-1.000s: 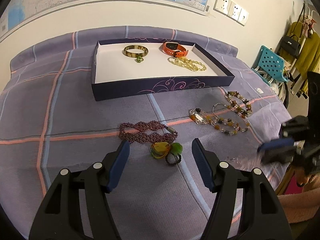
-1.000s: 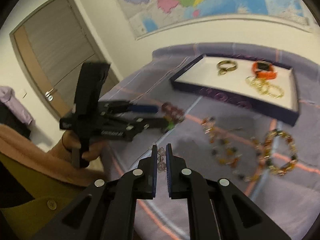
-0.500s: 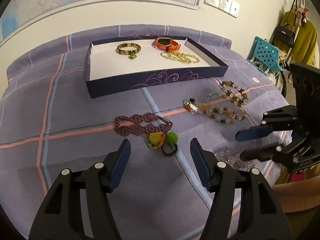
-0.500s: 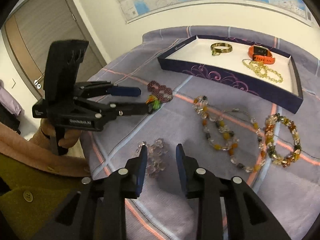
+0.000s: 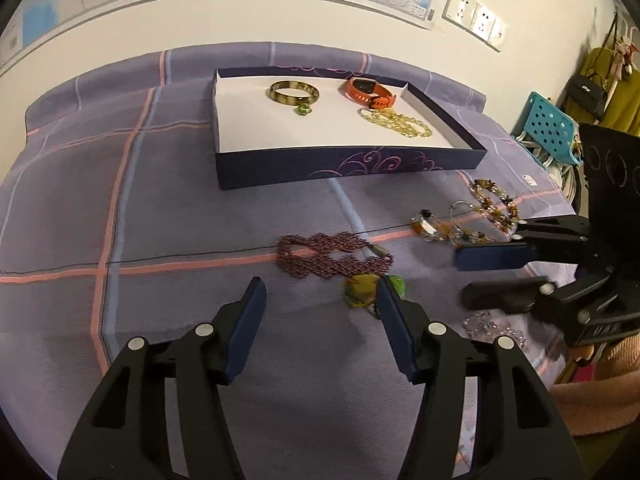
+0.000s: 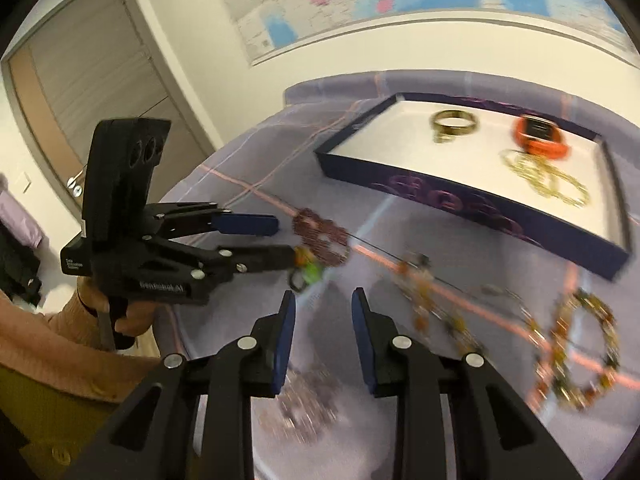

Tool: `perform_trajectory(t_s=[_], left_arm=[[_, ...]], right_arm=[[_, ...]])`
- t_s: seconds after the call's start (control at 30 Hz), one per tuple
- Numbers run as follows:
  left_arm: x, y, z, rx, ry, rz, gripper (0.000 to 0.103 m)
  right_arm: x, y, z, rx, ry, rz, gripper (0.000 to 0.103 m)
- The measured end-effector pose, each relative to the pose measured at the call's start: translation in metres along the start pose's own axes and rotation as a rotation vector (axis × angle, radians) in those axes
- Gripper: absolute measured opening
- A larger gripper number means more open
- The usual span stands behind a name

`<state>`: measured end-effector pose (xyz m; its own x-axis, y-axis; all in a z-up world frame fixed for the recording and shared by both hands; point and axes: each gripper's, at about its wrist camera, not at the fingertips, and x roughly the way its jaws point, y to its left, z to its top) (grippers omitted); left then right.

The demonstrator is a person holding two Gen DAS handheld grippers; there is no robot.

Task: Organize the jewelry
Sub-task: 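Grasp the amber bead bracelet with the right tool while the left tool grasps the yellow pendant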

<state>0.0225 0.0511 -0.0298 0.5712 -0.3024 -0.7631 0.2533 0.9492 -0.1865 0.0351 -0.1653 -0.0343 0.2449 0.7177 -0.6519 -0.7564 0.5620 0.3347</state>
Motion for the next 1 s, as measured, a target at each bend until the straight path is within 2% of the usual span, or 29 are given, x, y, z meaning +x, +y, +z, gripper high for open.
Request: perform_trajectory(t_s=[0.17, 0.23, 0.3, 0.4, 0.67, 0.9, 0.97, 1.0], left_arm=[[0.004, -0.003, 0.003, 0.025, 0.004, 0.034, 0.056], [0.005, -0.003, 0.005, 0.028, 0.004, 0.044, 0.056], [0.006, -0.002, 0.006, 0.026, 0.002, 0.061, 0.057], [0.006, 0.001, 0.008, 0.014, -0.005, 0.086, 0.057], [-0.004, 0.006, 0.002, -0.004, -0.031, 0.045, 0.056], [-0.008, -0.010, -0.005, 0.065, -0.030, 0.016, 0.054], [-0.007, -0.016, -0.006, 0.090, -0.027, 0.019, 0.048], [-0.006, -0.018, -0.007, 0.103, -0.022, 0.013, 0.041]], right_arm=[[0.031, 0.009, 0.009, -0.033, 0.061, -0.025, 0.025], [0.034, 0.011, 0.010, -0.037, 0.066, -0.034, 0.019], [0.035, 0.012, 0.010, -0.048, 0.070, -0.055, 0.009], [0.034, 0.013, 0.007, -0.061, 0.075, -0.060, 0.001], [0.019, 0.015, -0.002, -0.071, 0.077, -0.042, 0.001], [0.007, 0.006, -0.006, -0.025, 0.043, -0.040, 0.008], [0.003, 0.001, -0.007, -0.005, 0.034, -0.049, 0.009], [0.000, -0.002, -0.009, 0.006, 0.030, -0.049, 0.012]])
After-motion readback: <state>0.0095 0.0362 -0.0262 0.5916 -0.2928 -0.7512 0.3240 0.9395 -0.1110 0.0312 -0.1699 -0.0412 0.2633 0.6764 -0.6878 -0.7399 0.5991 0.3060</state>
